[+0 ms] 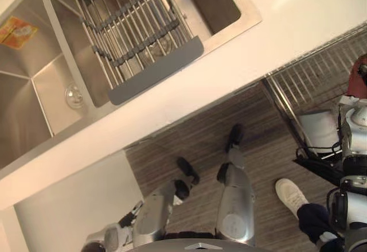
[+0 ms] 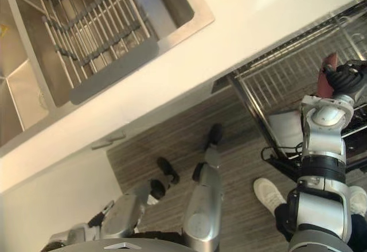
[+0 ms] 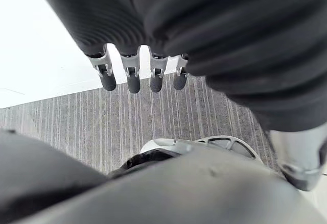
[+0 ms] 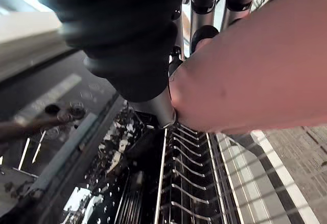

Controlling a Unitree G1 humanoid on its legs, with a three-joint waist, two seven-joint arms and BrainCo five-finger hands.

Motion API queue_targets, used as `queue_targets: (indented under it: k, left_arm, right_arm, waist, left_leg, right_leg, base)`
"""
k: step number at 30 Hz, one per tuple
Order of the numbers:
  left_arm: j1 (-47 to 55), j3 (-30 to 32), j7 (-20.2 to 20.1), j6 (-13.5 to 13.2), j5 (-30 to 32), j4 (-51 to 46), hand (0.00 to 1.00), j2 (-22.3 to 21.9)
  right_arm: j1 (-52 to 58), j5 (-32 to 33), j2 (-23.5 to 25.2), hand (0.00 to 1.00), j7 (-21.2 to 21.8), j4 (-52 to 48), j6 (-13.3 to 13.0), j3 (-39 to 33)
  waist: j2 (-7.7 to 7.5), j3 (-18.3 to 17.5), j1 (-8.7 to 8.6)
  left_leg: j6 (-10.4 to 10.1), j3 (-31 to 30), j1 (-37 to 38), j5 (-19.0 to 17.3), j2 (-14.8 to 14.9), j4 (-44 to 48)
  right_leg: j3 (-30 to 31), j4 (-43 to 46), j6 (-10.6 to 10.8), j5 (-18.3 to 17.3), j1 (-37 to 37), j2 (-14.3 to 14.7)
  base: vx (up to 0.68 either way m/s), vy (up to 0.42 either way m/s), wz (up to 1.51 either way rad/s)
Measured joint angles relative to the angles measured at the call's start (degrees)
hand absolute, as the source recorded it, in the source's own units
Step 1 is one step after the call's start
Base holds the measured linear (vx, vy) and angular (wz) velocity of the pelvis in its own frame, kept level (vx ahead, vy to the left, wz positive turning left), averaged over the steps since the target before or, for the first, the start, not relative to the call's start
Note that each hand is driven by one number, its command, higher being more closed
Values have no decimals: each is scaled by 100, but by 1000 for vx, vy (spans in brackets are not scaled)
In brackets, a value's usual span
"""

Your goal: Walk over to the sink, pick up the cup, carry it to the dishwasher, place the cup inside the dishwasher, then close the dishwasher door

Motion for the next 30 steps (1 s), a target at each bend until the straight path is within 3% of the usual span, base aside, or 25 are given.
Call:
queue_targets:
  k: [4,9,13,14,22,27,30]
  left_arm:
    - [-184,-64,79,1,-9,170,0,28]
    - [-427,-189,297,68,-181,335,0,104]
    - [-509,-202,347,69,-283,391,0,154]
    - [-533,-203,350,69,-309,402,0,181]
    - [-640,-275,238,95,-325,429,0,266]
    - [-638,-309,198,99,-325,430,0,268]
    - [-629,-298,136,90,-322,429,0,260]
  right_arm:
    - [-102,-300,-116,100,134,205,173,341]
    - [-249,-1279,-567,100,531,665,471,1026]
    - [-377,-1438,-756,100,583,995,645,1355]
    - [-416,-1430,-814,0,572,1088,680,1445]
    - [-468,-1131,-888,0,176,1429,931,1421]
    - [-431,-378,-886,0,-166,1542,818,1219]
    - [-311,431,-859,0,-177,1479,507,746]
  waist:
    - [10,-7,87]
    - [11,-8,137]
    - [14,-9,184]
    - [16,-11,203]
    - [26,-17,275]
    - [34,-23,280]
    - [52,-35,279]
  left_leg:
    - [12,-120,-307,-9,26,113]
    - [25,-289,-712,-77,133,440]
    - [19,-332,-882,-162,216,644]
    - [22,-326,-946,-191,243,710]
    - [23,-319,-1108,-270,305,895]
    - [30,-298,-1092,-286,304,894]
    - [29,-290,-993,-285,305,880]
  right_leg:
    - [-15,0,-35,38,-213,-5]
    - [-21,-32,-4,53,-356,25]
    - [-6,-111,19,81,-388,84]
    - [22,-117,25,93,-431,103]
    - [136,-163,-25,187,-539,165]
    - [162,-162,-23,186,-531,163]
    - [167,-162,-25,186,-447,167]
  base:
    - [-28,43,14]
    - [-43,57,18]
    - [-30,52,5]
    - [-20,59,-2]
    - [6,61,-2]
    - [-10,89,-2]
    - [0,70,-4]
